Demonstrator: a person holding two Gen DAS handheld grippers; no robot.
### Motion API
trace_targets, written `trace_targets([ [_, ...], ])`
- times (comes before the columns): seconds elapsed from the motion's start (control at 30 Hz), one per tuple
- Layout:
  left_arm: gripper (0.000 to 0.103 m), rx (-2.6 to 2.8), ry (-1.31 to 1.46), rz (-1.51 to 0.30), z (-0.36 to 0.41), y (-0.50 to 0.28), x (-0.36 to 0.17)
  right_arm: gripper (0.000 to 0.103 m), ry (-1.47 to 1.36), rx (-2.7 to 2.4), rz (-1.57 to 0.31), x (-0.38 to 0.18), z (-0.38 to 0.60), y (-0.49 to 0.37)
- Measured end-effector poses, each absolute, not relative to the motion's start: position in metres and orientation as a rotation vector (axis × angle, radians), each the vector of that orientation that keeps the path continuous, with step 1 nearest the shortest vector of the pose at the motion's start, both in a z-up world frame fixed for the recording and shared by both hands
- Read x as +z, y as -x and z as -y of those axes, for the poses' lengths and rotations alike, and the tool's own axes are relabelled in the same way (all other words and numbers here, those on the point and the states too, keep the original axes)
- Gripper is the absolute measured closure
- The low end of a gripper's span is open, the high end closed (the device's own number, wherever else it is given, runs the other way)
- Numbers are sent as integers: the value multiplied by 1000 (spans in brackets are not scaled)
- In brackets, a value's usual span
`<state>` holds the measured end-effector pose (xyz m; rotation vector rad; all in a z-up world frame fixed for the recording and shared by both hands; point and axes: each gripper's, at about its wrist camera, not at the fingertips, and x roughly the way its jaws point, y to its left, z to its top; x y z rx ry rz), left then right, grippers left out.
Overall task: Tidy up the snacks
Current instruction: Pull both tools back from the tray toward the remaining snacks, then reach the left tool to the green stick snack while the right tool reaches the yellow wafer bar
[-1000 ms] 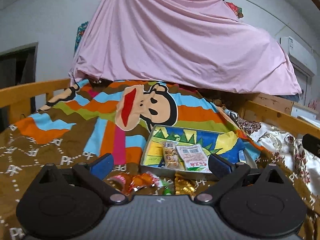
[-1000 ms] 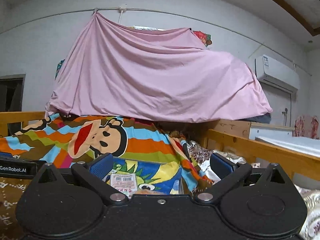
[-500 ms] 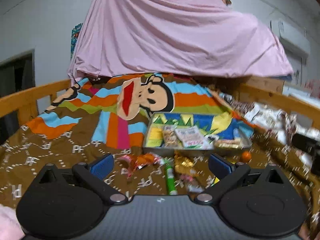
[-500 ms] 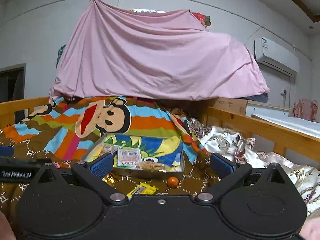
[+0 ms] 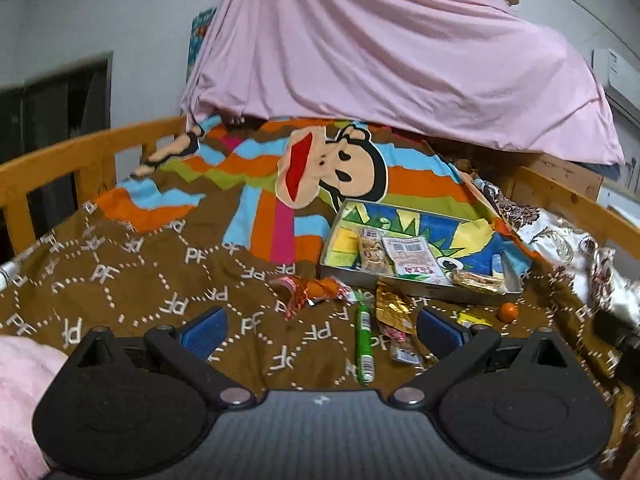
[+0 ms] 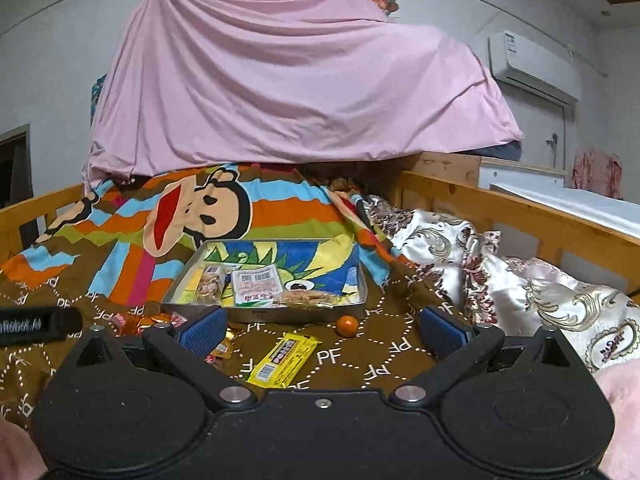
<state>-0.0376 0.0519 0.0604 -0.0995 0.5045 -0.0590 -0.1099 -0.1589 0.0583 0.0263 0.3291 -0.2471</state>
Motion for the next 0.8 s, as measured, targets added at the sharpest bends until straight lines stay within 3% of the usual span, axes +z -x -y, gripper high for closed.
trace_targets([
  [0.57, 0, -323, 52, -846, -49, -62, 25, 1, 219, -29, -472, 21, 128, 64],
  [0.8, 0, -372, 2, -862, -40, -111, 7, 1, 278, -27, -548, -6, 131, 24],
])
